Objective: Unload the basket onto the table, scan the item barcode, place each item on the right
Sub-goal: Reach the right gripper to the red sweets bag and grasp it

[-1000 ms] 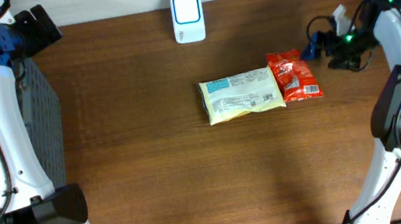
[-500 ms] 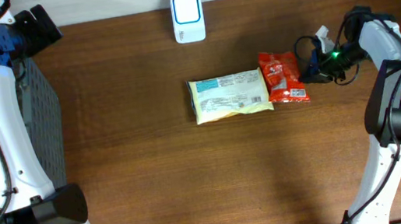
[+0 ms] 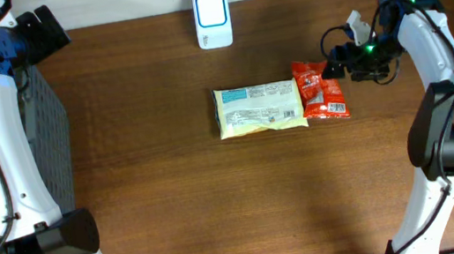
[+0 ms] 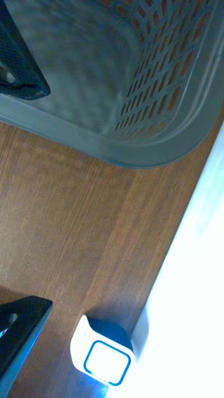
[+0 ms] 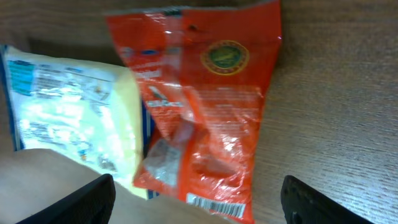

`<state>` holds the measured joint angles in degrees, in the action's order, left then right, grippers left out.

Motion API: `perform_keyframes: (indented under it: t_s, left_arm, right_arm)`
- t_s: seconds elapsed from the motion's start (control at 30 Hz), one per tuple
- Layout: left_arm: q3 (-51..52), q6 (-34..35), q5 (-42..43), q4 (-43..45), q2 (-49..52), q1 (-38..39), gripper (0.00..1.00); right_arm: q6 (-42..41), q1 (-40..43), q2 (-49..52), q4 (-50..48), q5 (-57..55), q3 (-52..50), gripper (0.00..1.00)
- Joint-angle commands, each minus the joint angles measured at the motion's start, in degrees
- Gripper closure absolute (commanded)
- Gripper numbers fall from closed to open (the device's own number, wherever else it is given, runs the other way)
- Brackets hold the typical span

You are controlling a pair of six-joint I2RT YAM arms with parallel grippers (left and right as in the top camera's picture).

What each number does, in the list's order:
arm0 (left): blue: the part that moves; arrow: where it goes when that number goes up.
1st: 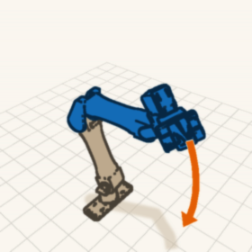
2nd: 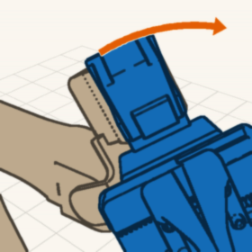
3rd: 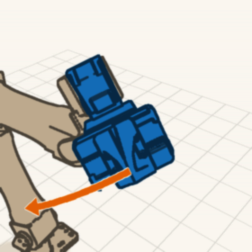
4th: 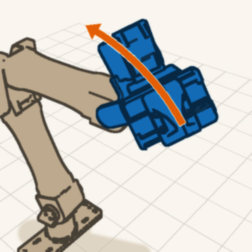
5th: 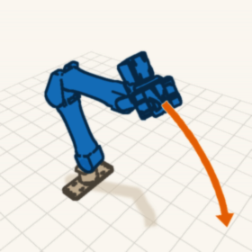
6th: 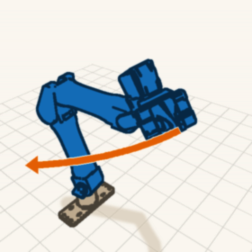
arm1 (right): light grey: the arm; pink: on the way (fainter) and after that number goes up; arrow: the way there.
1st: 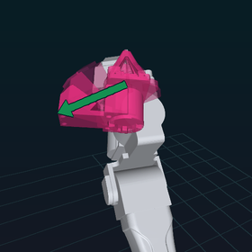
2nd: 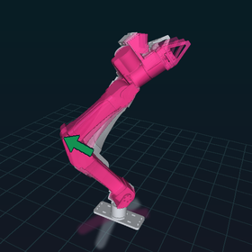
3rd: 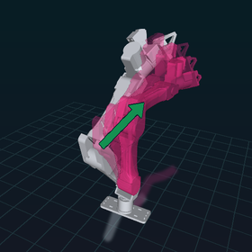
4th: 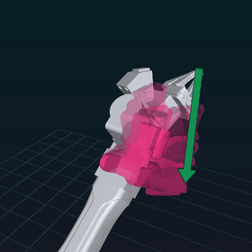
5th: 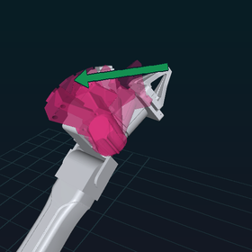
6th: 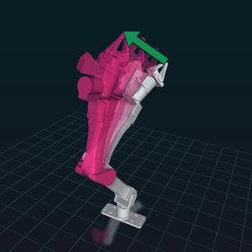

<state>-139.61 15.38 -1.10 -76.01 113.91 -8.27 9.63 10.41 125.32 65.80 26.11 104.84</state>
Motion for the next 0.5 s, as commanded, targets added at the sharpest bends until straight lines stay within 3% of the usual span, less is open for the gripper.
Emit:
perform_keyframes:
  t_s: [0.0,0.07,0.1,0.13,0.17,0.23,0.3,0.33,0.47]
  left_arm:
    - [-0.7,-0.94,-0.61,0.11,0.39,-0.24,0.01]
    - [-0.7,-0.94,-0.63,0.11,0.39,-0.24,0.01]
    - [-0.7,-0.94,-0.61,0.11,0.39,-0.24,0.01]
    - [-0.7,-0.94,-0.61,0.11,0.39,-0.24,0.01]
    - [-0.68,-0.94,-0.61,0.11,0.39,-0.26,0.01]
    - [-0.7,-0.94,-0.61,0.11,0.39,-0.24,0.01]
    - [-0.7,-0.94,-0.63,0.11,0.39,-0.24,0.01]
    - [-0.68,-0.94,-0.61,0.11,0.39,-0.24,0.01]
    - [-0.7,-0.94,-0.61,0.11,0.39,-0.24,0.01]
  right_arm:
    - [0.44,-0.02,4.52,-0.48,-0.66,-0.72,0.16]
    - [0.46,-0.28,6.71,-0.68,-0.68,-0.81,0.19]
    - [0.46,-0.35,7.69,-0.7,-0.68,-0.81,0.27]
    - [0.44,-0.39,8.48,-0.72,-0.63,-0.81,0.42]
    - [0.44,-0.39,9.14,-0.79,-0.39,-0.81,0.48]
    - [0.46,-0.46,9.88,-1.03,0.63,-0.81,0.49]
    - [0.44,-0.61,9.99,-1.18,0.61,-0.76,0.91]
    - [0.39,-0.61,9.94,-1.05,0.63,-0.59,0.96]
    - [-1.53,-0.59,9.51,5.07,-1.27,7.04,0.96]
